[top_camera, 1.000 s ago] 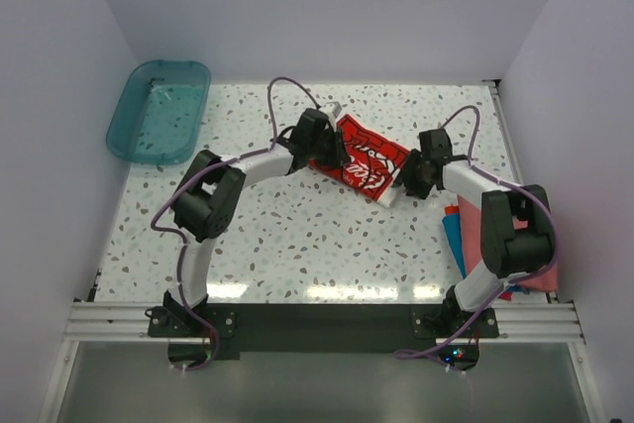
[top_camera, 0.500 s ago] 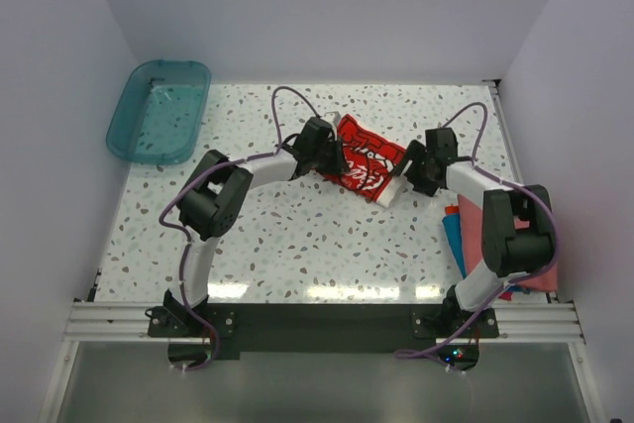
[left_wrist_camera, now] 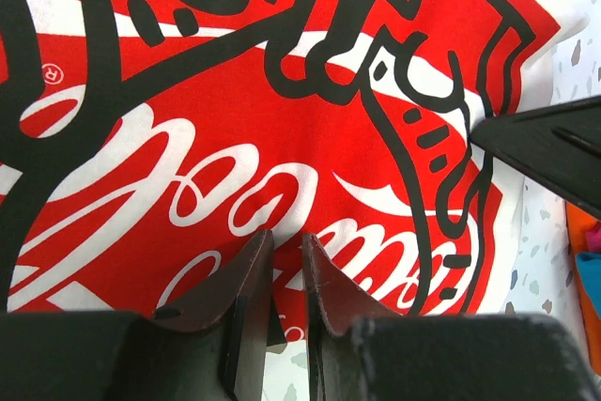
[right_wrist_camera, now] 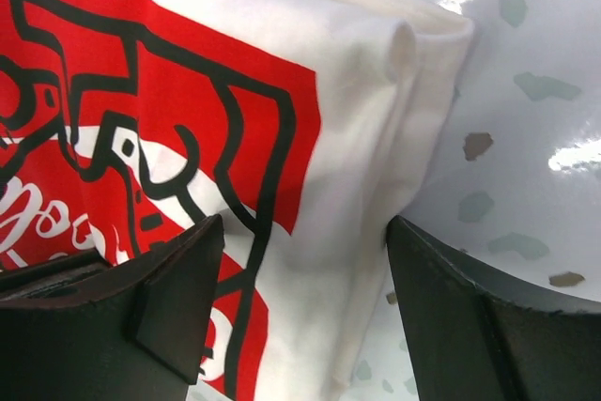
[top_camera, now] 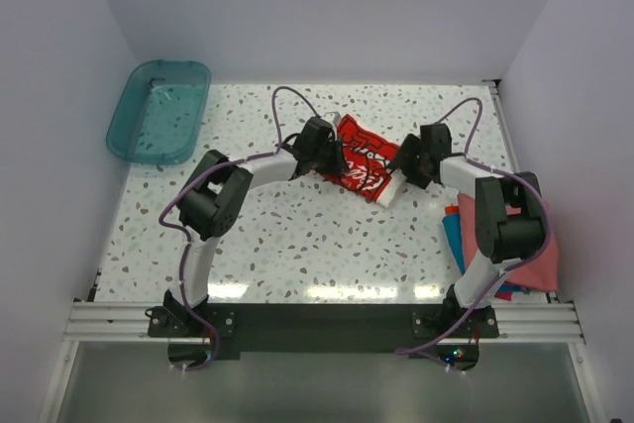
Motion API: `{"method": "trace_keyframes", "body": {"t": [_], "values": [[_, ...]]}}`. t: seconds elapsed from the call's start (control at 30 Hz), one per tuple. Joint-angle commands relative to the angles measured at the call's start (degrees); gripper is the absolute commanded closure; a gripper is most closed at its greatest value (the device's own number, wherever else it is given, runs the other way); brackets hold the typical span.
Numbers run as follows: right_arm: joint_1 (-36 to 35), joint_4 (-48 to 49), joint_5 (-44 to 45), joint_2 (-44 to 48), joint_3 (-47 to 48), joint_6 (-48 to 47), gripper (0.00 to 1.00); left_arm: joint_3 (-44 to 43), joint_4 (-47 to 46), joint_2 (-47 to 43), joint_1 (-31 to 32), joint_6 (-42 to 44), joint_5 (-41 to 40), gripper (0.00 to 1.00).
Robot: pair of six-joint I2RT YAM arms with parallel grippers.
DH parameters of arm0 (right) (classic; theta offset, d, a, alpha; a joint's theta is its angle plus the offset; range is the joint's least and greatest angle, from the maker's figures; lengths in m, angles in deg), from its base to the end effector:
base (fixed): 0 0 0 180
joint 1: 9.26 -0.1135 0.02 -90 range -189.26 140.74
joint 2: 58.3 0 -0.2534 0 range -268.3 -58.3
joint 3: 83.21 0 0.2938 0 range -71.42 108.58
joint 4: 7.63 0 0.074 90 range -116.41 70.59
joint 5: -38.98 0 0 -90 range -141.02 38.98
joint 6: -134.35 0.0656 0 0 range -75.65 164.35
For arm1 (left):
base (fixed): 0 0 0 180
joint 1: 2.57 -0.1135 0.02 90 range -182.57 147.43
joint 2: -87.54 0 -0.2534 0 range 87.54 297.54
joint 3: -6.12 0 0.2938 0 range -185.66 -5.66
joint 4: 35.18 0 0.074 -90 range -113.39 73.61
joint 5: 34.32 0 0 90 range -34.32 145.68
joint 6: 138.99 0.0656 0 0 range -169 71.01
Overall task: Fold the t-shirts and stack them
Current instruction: Neatly place the folded tshirt to the corner
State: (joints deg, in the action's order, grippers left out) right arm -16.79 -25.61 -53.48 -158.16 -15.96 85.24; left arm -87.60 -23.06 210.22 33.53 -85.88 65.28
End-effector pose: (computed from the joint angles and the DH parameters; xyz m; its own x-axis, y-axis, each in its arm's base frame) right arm 0.3957 0.0551 0.0970 -0.6824 0.5695 -0.4582 0.3820 0.8123 0.4407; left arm 0.4124 -0.3143 0.0934 -0.8343 -0.1241 -0.5371 0.2272 0.8103 -0.5401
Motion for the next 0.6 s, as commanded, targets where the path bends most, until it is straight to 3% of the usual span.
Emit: {"method": "trace_keyframes", "body": {"t": [0.0, 0.03, 0.1, 0.13, 0.17, 0.27, 0.3, 0.33, 0.57], "values": [[-1.34, 0.92, 1.05, -4.11, 2.1, 1.13, 0.28, -0.6, 4.67, 0.81, 0.38, 0.5, -0.73, 0.76], [-1.52, 0.92, 1.14, -4.73, 2.54, 1.22, 0.29, -0.86, 4.93, 0.81, 0.38, 0.5, -0.73, 0.76], [-1.79, 0.92, 1.49, -5.17, 3.51, 1.22, 0.49, -1.3, 5.37, 0.81, 0.46, 0.67, -0.82, 0.76], [-1.79, 0.75, 1.58, -5.18, 3.51, 1.13, 0.49, -1.39, 5.29, 0.81, 0.47, 0.59, -0.9, 0.76], [-1.79, 0.31, 1.93, -5.18, 4.21, 0.95, 0.59, -1.48, 5.37, 0.81, 0.38, 0.67, -0.82, 0.76], [-1.7, -1.45, 2.28, -4.91, 5.18, 0.16, 0.73, -2.09, 5.81, 0.64, 0.38, 0.85, -0.47, 0.76], [-1.7, -1.89, 3.15, -4.83, 5.44, 0.07, 0.89, -2.35, 6.07, 0.38, 0.38, 0.94, -0.38, 0.76], [-1.7, -3.28, 3.68, -4.65, 5.71, -0.19, 0.97, -2.7, 6.51, 0.2, 0.38, 1.02, -0.55, 0.76], [-0.38, -12.6, 5.44, -3.07, 10.79, -1.51, 1.0, -5.69, 11.17, -3.58, 0.12, 2.34, -2.75, 0.75]]}}
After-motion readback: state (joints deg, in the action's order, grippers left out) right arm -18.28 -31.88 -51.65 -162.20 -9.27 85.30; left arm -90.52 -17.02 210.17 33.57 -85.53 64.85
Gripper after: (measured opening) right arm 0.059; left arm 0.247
